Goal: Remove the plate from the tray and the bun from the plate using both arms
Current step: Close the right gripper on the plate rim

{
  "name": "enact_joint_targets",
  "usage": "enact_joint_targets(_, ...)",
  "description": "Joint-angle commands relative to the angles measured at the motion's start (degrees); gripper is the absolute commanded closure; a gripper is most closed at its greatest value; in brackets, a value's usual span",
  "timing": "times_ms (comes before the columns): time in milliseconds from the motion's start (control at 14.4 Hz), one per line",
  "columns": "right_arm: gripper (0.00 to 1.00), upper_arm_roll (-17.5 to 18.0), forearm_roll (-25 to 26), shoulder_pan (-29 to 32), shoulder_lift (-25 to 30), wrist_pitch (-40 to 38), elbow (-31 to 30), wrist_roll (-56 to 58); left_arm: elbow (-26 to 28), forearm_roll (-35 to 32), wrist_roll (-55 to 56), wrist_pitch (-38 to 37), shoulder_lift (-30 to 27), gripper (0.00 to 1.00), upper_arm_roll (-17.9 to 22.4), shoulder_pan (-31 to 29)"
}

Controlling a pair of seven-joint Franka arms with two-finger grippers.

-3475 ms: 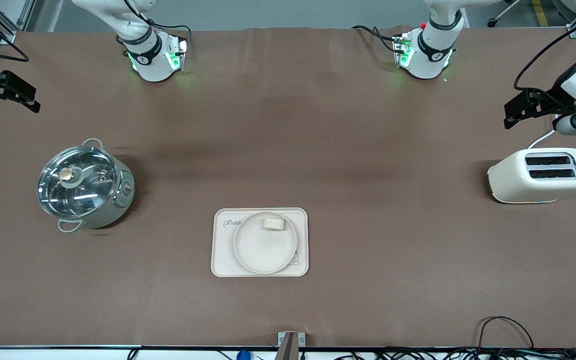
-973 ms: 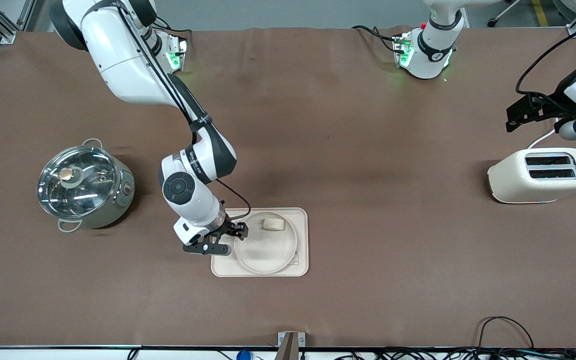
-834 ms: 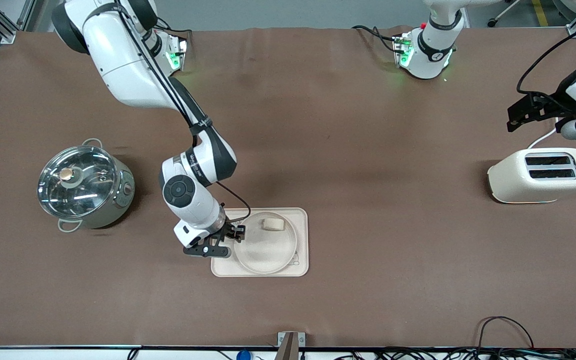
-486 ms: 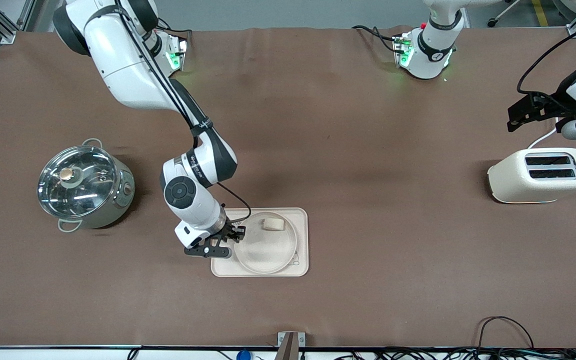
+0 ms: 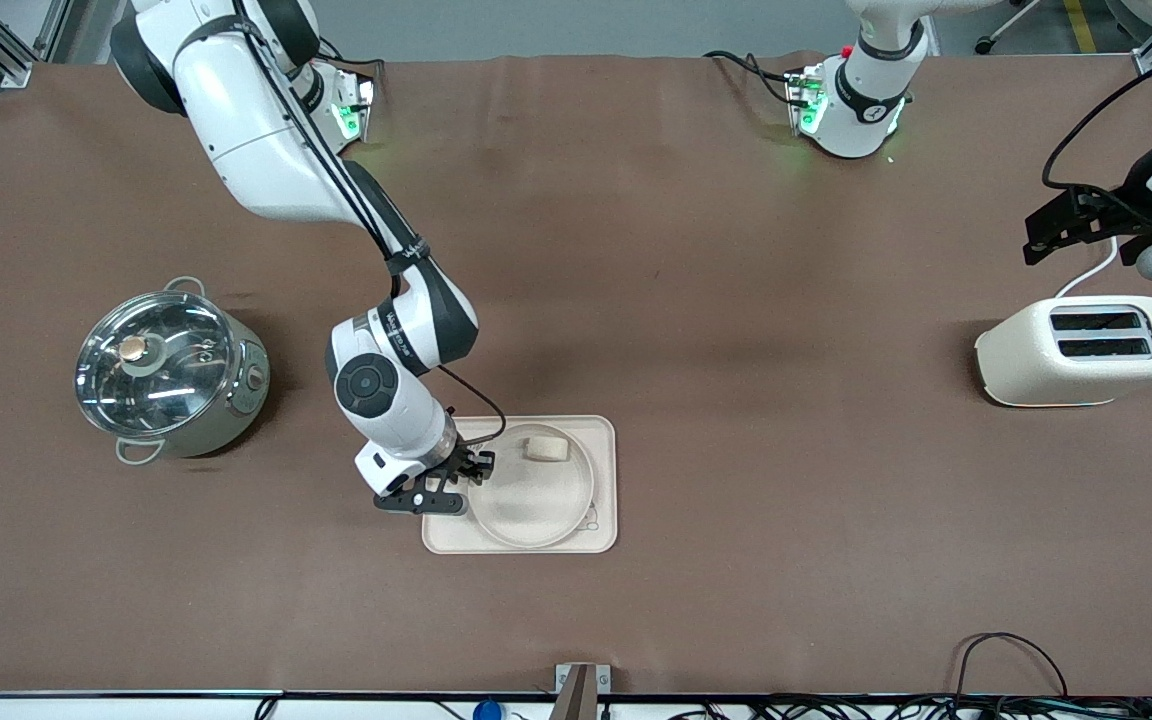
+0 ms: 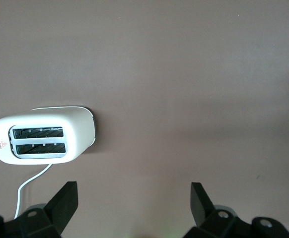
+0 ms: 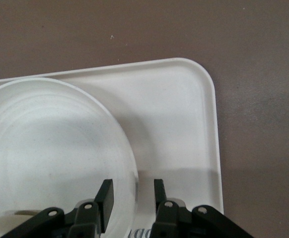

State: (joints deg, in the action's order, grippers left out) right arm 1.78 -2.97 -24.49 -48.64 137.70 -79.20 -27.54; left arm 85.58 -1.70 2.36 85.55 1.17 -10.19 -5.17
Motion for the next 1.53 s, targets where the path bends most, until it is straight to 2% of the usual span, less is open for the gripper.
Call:
enact_joint_targets(0, 0.60, 0.4, 1.0, 0.1, -1.0, 1.4, 0.7, -0.1, -0.3, -0.2, 0.5, 0.3, -0.1, 0.00, -0.2, -0.1)
enact_joint_targets(208, 0.60, 0.4, 0.9, 0.1, -1.3, 3.0, 0.6, -0.1, -0.3, -0.2, 0.5, 1.0, -0.1, 0.00, -0.2, -0.1)
enact_joint_targets(556, 0.69, 0.4, 0.9, 0.2, -1.5, 3.1, 0.5, 0.0, -0.3, 0.0, 0.4, 3.4, -0.3, 0.00, -0.2, -0.1)
enact_joint_targets(903, 0.71, 0.4, 0.8, 0.3, -2.1, 4.1, 0.3, 0.0, -0.3, 0.0, 0.4, 3.7, 0.0, 0.00, -0.2, -0.1)
enact_joint_targets(1042, 0.78, 0.4, 0.8, 0.4, -2.1, 4.5, -0.3, 0.0, -0.3, -0.3, 0.4, 3.9, -0.1, 0.00, -0.2, -0.1)
enact_joint_targets(1181, 0.96, 0.4, 0.4, 0.4, -2.0, 4.4, -0.3, -0.2, -0.3, -0.3, 0.1, 3.9, -0.4, 0.00, -0.2, -0.1)
enact_joint_targets(1251, 1.00, 0.4, 0.4, 0.4, -2.0, 4.3, -0.3, -0.4, -0.3, -0.2, -0.2, 3.9, -0.5, 0.00, -0.2, -0.1)
enact_joint_targets(1459, 1.00, 0.9, -0.5, 1.0, -1.6, 3.5, 0.1, -0.4, -0.1, -0.2, 0.3, 3.7, 0.0, 0.00, -0.3, 0.3)
